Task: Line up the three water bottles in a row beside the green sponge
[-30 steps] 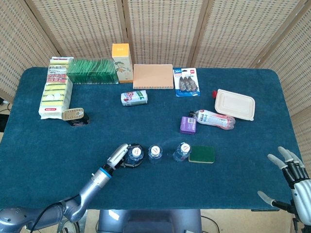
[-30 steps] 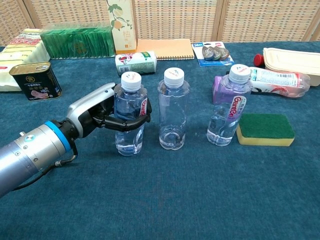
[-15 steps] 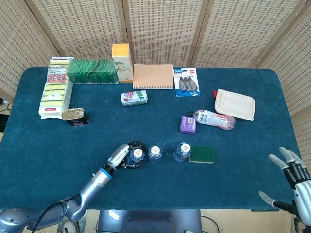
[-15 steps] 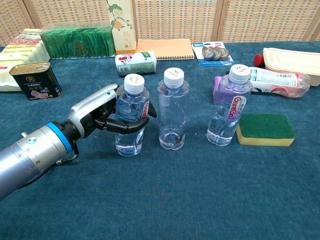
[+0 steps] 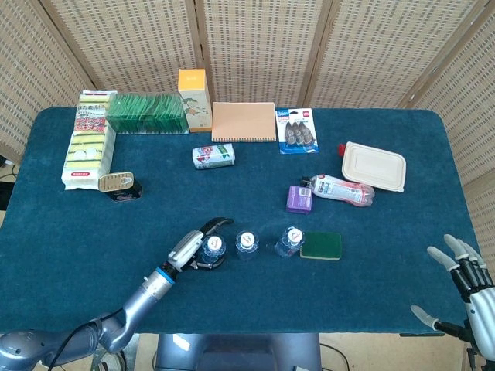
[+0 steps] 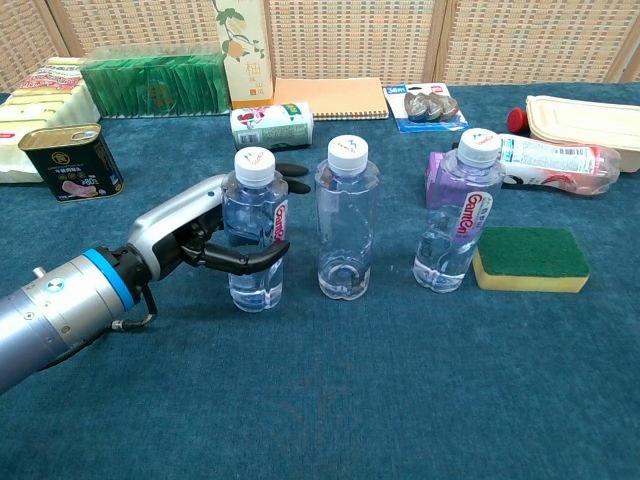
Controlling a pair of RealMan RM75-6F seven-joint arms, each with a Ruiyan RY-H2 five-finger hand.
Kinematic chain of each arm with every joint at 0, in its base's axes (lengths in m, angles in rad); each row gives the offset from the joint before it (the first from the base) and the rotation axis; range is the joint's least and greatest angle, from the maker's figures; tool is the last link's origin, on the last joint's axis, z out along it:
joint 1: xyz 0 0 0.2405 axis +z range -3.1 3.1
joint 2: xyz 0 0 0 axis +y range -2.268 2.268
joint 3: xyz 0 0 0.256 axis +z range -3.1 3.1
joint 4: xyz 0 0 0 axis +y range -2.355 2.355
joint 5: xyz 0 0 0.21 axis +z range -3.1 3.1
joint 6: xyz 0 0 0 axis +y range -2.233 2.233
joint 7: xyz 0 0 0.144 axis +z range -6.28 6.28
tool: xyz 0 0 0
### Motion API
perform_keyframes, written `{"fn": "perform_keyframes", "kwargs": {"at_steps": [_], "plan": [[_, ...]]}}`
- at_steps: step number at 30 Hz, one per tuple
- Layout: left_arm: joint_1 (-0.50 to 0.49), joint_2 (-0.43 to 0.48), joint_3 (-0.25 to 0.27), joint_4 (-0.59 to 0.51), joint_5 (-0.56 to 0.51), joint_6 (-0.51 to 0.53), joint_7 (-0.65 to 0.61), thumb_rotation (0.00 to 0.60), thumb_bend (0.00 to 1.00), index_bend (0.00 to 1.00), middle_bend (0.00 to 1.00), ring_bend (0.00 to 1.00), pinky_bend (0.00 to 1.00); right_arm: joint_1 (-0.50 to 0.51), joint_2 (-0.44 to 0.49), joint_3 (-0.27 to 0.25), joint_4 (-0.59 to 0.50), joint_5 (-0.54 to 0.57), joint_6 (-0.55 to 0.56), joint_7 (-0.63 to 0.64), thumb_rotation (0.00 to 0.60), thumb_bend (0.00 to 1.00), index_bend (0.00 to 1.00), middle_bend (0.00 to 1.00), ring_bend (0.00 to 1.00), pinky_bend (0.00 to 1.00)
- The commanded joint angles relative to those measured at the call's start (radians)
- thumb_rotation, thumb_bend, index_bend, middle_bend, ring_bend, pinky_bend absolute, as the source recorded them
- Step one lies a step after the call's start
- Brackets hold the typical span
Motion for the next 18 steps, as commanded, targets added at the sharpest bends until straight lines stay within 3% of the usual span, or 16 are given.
{"fn": "perform_keyframes", "kwargs": {"at_steps": [1,18], "plan": [[0.006,0.009,0.006,-0.002,0.006,0.012,0.008,0.6,0.33,0.0,0.03,0.01,0.26,0.0,0.0,0.0,0.0,0.0,0.0,0.0,0.6,0.0,0.15,0.03,0.0,0.0],[0.055,0.058,0.025,0.002,0.003,0.062,-0.038,0.6,0.27,0.0,0.0,0.0,0.23,-0.003,0.001,-0.005,-0.005,-0.016,0.007,-0.009,0.6,0.0,0.15,0.03,0.0,0.0]]}}
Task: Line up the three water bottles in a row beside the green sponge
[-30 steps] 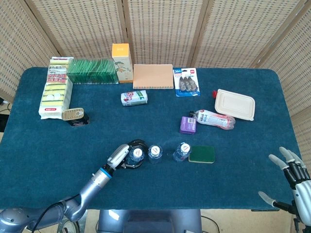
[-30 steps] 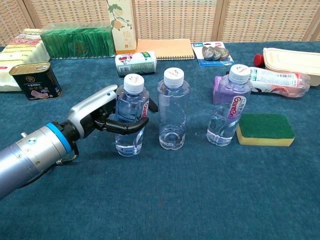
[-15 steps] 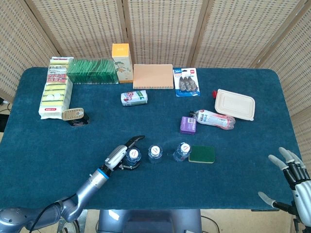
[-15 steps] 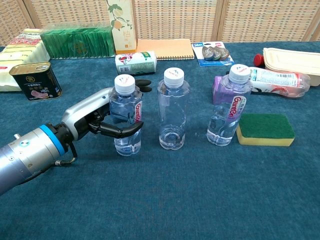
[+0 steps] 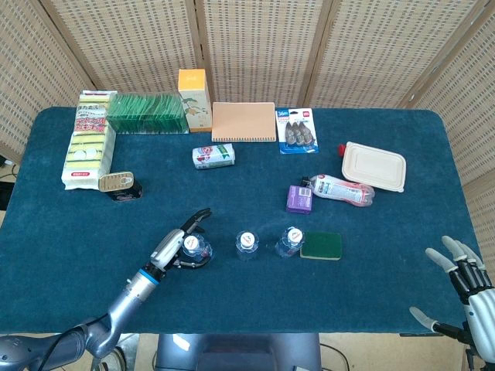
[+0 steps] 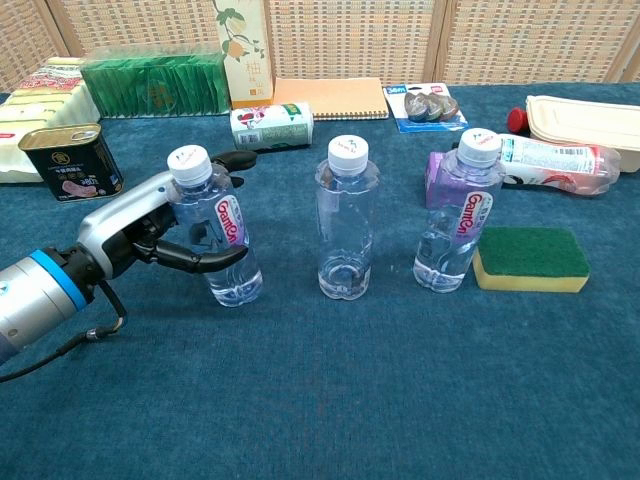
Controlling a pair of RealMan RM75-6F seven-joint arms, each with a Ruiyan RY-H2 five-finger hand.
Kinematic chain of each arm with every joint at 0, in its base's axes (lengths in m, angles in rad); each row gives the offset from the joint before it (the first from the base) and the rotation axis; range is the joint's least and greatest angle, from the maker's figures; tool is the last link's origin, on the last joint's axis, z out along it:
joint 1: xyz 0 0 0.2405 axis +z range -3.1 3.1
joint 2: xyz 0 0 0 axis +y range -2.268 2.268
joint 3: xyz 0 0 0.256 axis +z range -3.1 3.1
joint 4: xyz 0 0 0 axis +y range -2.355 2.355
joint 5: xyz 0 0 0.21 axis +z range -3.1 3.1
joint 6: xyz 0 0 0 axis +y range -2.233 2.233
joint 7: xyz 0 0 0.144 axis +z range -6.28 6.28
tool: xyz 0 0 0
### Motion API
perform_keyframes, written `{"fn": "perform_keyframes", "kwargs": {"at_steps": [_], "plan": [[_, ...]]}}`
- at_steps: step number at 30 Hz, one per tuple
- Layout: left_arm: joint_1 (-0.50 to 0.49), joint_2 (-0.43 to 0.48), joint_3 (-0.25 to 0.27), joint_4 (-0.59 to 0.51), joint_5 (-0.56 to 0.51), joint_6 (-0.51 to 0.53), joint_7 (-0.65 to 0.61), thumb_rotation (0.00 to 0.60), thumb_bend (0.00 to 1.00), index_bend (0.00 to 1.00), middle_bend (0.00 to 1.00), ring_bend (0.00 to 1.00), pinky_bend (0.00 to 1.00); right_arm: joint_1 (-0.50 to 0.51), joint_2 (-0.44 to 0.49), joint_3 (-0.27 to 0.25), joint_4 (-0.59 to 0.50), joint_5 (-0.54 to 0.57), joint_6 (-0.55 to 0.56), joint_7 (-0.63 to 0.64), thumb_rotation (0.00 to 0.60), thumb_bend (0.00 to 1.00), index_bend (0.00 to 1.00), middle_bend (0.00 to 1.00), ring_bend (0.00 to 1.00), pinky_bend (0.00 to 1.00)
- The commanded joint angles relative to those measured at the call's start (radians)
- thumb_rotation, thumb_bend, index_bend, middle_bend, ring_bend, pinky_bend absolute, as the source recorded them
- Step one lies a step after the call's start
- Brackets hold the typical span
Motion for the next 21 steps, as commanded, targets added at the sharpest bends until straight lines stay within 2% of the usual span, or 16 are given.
{"fn": "perform_keyframes", "kwargs": {"at_steps": [1,5,8,11,21], "plan": [[-0.005,0.012,0.005,-0.001,-0.001,-0.023,-0.009,0.6,0.26,0.0,0.0,0.0,0.23,0.0,0.0,0.0,-0.002,-0.001,-0.001,-0.003,0.6,0.0,0.15,0.03,0.0,0.0],[-0.022,0.002,0.0,0.006,0.001,-0.044,-0.017,0.6,0.24,0.0,0.0,0.0,0.22,0.0,-0.001,-0.001,-0.002,-0.003,-0.002,-0.008,0.6,0.0,0.15,0.03,0.0,0.0],[-0.03,-0.001,0.003,0.005,0.006,-0.057,-0.018,0.6,0.13,0.0,0.0,0.0,0.16,0.0,-0.001,0.0,-0.002,0.001,-0.002,-0.007,0.6,0.0,0.15,0.03,0.0,0.0],[-0.028,0.001,0.004,0.003,0.004,-0.058,-0.02,0.6,0.07,0.0,0.0,0.0,0.15,0.001,0.0,0.002,-0.001,0.007,-0.003,-0.002,0.6,0.0,0.15,0.03,0.0,0.0],[-0.007,0.027,0.02,-0.004,0.009,-0.038,-0.028,0.6,0.03,0.0,0.0,0.0,0.14,0.002,0.0,0.0,-0.001,0.001,-0.005,-0.004,0.6,0.0,0.15,0.03,0.0,0.0]]}}
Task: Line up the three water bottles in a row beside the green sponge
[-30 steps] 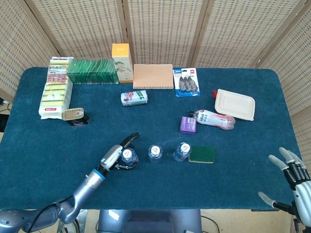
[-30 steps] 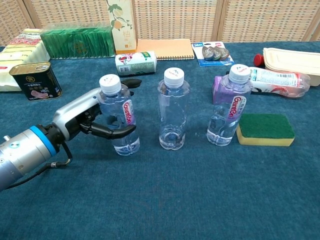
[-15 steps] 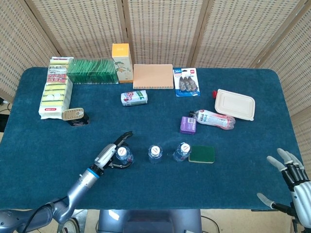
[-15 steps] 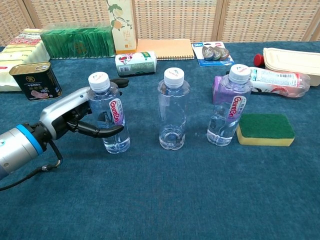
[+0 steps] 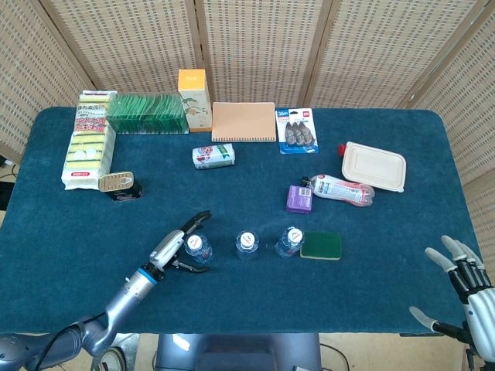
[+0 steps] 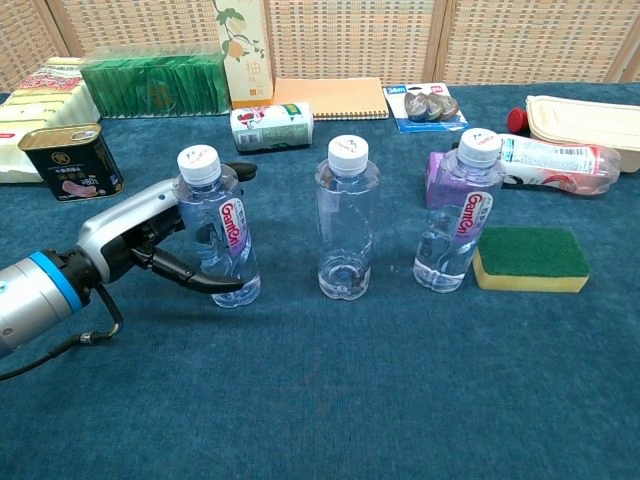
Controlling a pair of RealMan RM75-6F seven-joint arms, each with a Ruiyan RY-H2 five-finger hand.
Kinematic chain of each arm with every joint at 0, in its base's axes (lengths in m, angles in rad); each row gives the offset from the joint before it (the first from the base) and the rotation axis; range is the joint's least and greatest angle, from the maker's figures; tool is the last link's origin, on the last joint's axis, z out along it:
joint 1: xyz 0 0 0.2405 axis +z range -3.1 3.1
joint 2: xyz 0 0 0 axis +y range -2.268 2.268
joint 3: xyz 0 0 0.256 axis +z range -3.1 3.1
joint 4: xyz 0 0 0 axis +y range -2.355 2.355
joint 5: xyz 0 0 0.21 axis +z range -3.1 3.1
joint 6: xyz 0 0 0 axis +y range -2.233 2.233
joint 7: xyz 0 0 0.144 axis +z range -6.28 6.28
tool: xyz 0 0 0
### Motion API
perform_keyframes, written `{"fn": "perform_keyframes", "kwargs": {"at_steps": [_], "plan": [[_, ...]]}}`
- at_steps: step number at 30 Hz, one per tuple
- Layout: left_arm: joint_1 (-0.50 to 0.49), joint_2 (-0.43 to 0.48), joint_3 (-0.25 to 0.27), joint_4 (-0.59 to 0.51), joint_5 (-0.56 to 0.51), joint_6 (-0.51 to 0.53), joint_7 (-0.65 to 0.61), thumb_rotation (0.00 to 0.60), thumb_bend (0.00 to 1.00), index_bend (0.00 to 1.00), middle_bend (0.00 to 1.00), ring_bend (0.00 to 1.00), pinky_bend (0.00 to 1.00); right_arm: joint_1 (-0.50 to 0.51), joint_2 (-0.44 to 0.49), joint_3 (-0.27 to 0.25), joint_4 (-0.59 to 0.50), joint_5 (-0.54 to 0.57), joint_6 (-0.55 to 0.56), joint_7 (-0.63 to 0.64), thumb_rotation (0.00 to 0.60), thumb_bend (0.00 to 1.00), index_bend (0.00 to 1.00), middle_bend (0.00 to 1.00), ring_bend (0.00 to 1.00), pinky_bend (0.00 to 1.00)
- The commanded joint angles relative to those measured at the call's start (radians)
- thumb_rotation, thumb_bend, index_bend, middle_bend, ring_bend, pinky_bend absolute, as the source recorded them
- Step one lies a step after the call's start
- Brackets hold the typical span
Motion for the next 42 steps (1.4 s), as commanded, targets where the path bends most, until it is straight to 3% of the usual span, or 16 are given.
{"fn": "perform_keyframes", "kwargs": {"at_steps": [1,6,13,17,22,28,34,42], "plan": [[0.004,0.007,0.004,-0.007,0.002,0.003,-0.002,0.6,0.02,0.0,0.0,0.0,0.13,-0.001,0.0,-0.001,-0.002,-0.002,0.001,-0.003,0.6,0.0,0.15,0.03,0.0,0.0],[0.02,0.026,0.008,-0.026,0.005,0.03,-0.022,0.6,0.0,0.0,0.0,0.0,0.1,-0.001,-0.002,-0.002,-0.003,-0.007,0.002,-0.008,0.6,0.0,0.15,0.04,0.0,0.0],[0.071,0.12,0.011,-0.123,0.029,0.148,-0.023,0.6,0.0,0.0,0.0,0.0,0.09,0.001,-0.002,-0.004,-0.002,-0.012,-0.003,-0.012,0.6,0.0,0.15,0.04,0.0,0.0],[0.129,0.259,0.011,-0.25,0.027,0.24,0.107,0.6,0.0,0.0,0.0,0.0,0.06,-0.002,0.002,-0.008,-0.008,-0.01,-0.006,-0.024,0.6,0.0,0.15,0.04,0.0,0.0],[0.226,0.513,0.026,-0.481,-0.007,0.332,0.377,0.6,0.01,0.0,0.0,0.0,0.04,-0.013,0.004,-0.007,-0.025,0.002,-0.005,-0.074,0.6,0.0,0.15,0.04,0.0,0.0],[0.343,0.744,0.091,-0.665,-0.09,0.355,0.569,0.6,0.05,0.0,0.0,0.0,0.04,-0.027,-0.008,0.007,-0.042,0.033,-0.006,-0.162,0.6,0.0,0.16,0.04,0.0,0.0],[0.433,0.803,0.125,-0.68,-0.111,0.392,0.592,0.6,0.07,0.0,0.0,0.0,0.04,-0.032,-0.014,0.014,-0.064,0.062,-0.025,-0.229,0.6,0.0,0.16,0.03,0.0,0.0],[0.482,0.814,0.114,-0.656,-0.073,0.418,0.586,0.6,0.07,0.0,0.0,0.0,0.04,-0.036,-0.023,0.028,-0.079,0.099,-0.042,-0.293,0.6,0.0,0.16,0.03,0.0,0.0]]}}
